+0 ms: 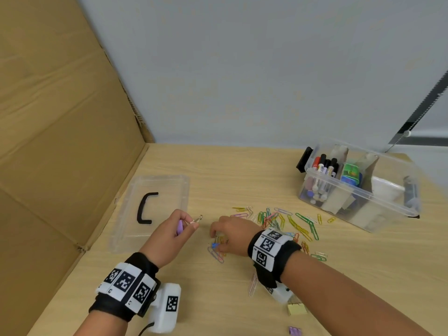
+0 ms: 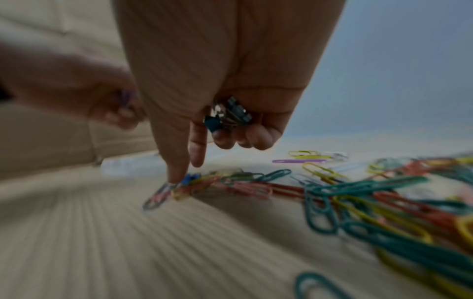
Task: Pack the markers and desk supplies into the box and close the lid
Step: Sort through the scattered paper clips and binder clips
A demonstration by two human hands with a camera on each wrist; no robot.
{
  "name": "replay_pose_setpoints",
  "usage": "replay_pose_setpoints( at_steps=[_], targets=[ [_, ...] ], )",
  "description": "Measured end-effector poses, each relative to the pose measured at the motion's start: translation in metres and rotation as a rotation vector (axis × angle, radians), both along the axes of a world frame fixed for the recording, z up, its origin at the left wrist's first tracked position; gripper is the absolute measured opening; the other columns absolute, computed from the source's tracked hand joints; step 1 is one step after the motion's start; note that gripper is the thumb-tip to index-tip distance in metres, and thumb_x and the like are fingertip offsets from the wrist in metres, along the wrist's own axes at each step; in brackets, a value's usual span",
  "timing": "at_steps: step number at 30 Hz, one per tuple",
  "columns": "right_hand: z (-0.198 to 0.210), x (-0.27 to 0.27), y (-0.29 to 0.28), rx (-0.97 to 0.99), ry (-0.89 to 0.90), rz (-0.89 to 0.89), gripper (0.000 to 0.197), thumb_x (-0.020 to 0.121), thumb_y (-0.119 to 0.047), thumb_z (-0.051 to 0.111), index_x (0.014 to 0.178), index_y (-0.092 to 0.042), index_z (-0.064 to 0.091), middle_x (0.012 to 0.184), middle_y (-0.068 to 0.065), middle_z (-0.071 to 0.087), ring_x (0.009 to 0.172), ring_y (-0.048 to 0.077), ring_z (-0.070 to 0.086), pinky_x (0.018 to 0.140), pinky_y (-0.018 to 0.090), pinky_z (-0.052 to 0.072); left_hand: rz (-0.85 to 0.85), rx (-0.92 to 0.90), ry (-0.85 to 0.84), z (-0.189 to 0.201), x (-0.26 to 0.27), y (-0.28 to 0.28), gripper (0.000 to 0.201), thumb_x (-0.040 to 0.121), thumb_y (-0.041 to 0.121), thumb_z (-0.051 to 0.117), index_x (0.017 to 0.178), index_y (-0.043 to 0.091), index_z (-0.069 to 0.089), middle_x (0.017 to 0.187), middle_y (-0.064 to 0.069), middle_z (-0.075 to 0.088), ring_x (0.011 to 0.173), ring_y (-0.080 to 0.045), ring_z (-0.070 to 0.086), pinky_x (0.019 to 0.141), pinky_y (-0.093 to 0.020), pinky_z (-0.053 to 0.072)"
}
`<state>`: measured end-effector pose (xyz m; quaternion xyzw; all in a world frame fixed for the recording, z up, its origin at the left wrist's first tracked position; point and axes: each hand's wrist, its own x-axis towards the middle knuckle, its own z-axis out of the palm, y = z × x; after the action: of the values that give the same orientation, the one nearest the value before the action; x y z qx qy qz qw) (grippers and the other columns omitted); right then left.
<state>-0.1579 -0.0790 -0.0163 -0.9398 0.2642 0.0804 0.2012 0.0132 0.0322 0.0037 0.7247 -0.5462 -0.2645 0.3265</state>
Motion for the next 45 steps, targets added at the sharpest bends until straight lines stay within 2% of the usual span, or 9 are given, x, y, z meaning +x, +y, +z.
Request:
replay_pose_setpoints(
  at_steps=[6, 12, 18, 22, 30, 32, 35, 41, 45],
  targets=[
    [0.000, 0.015, 0.002, -0.021, 0.042, 0.013, 0.019, 0.092, -0.021, 0.051, 0.108, -0.013, 0.056, 0.111, 0.009, 0.055, 0.101, 0.029, 0.054, 0.074, 0.036, 0.044, -0.018, 0.013, 0.003, -0.003, -0.002, 0.004, 0.015, 0.092, 0.037, 0.053, 0.093, 0.023, 0.051, 0.068, 0.000, 0.047, 0.060, -0.007, 0.043, 0.061, -0.020, 0.039],
    [0.030, -0.011, -0.008, 0.115, -0.313, -0.207, 0.017, 0.090, -0.027, 0.054, 0.104, -0.017, 0.054, 0.081, -0.008, 0.048, 0.072, 0.015, 0.048, 0.066, 0.030, 0.041, -0.028, -0.024, 0.021, 0.002, -0.015, 0.000, 0.014, 0.092, 0.034, 0.054, 0.092, 0.020, 0.051, 0.068, -0.001, 0.047, 0.055, -0.001, 0.042, 0.057, -0.011, 0.038],
    [0.085, -0.097, -0.032, -0.030, -0.589, -0.450, 0.008, 0.092, -0.031, 0.049, 0.098, -0.026, 0.049, 0.080, -0.008, 0.052, 0.064, 0.007, 0.048, 0.058, 0.023, 0.042, -0.066, -0.043, 0.029, 0.008, -0.043, -0.020, 0.014, 0.093, 0.033, 0.053, 0.092, 0.019, 0.051, 0.069, -0.002, 0.047, 0.057, -0.002, 0.042, 0.058, -0.013, 0.037],
    [0.116, -0.176, -0.068, -0.105, -0.760, -0.793, 0.005, 0.091, -0.019, 0.054, 0.095, -0.019, 0.050, 0.076, -0.007, 0.052, 0.062, 0.008, 0.050, 0.056, 0.021, 0.040, -0.092, -0.063, 0.040, 0.016, -0.072, -0.035, 0.013, 0.094, 0.031, 0.053, 0.094, 0.018, 0.049, 0.066, 0.003, 0.043, 0.054, -0.002, 0.042, 0.053, -0.012, 0.035],
    [0.117, -0.283, -0.169, -0.004, -0.438, -1.191, 0.007, 0.089, -0.012, 0.052, 0.090, -0.006, 0.054, 0.096, 0.023, 0.063, 0.076, 0.029, 0.059, 0.069, 0.035, 0.050, -0.170, -0.051, 0.028, 0.028, -0.133, -0.057, 0.014, 0.095, 0.032, 0.049, 0.096, 0.018, 0.047, 0.067, 0.004, 0.040, 0.051, -0.003, 0.042, 0.050, -0.014, 0.035],
    [0.115, -0.288, -0.180, 0.106, -0.367, -1.181, 0.024, 0.090, -0.014, 0.055, 0.110, -0.002, 0.054, 0.113, 0.020, 0.058, 0.095, 0.031, 0.059, 0.083, 0.037, 0.053, -0.178, -0.051, -0.008, 0.028, -0.143, -0.061, 0.014, 0.095, 0.034, 0.049, 0.095, 0.021, 0.047, 0.066, 0.005, 0.042, 0.053, -0.003, 0.041, 0.052, -0.018, 0.032],
    [0.111, -0.291, -0.188, 0.199, -0.251, -1.113, 0.050, 0.093, -0.019, 0.050, 0.140, -0.004, 0.038, 0.141, 0.018, 0.044, 0.127, 0.033, 0.045, 0.108, 0.044, 0.036, -0.172, -0.045, 0.000, 0.026, -0.156, -0.064, 0.012, 0.095, 0.035, 0.049, 0.095, 0.023, 0.046, 0.067, 0.004, 0.043, 0.053, -0.004, 0.039, 0.052, -0.018, 0.031],
    [0.094, -0.309, -0.151, -0.158, -0.369, -1.024, 0.040, 0.095, -0.010, 0.039, 0.134, -0.006, 0.047, 0.142, 0.015, 0.044, 0.129, 0.030, 0.041, 0.106, 0.036, 0.033, -0.154, -0.038, 0.004, 0.024, -0.177, -0.061, 0.012, 0.095, 0.034, 0.050, 0.095, 0.023, 0.047, 0.067, 0.004, 0.046, 0.052, -0.004, 0.040, 0.052, -0.017, 0.033],
    [0.054, -0.330, -0.122, -0.249, -0.347, -0.981, 0.055, 0.099, -0.024, 0.035, 0.148, -0.003, 0.023, 0.157, 0.011, 0.018, 0.143, 0.026, 0.020, 0.116, 0.034, 0.017, -0.195, -0.075, -0.049, 0.040, -0.205, -0.073, 0.012, 0.094, 0.036, 0.049, 0.095, 0.025, 0.045, 0.066, 0.004, 0.050, 0.055, -0.005, 0.046, 0.053, -0.016, 0.036]
  ],
)
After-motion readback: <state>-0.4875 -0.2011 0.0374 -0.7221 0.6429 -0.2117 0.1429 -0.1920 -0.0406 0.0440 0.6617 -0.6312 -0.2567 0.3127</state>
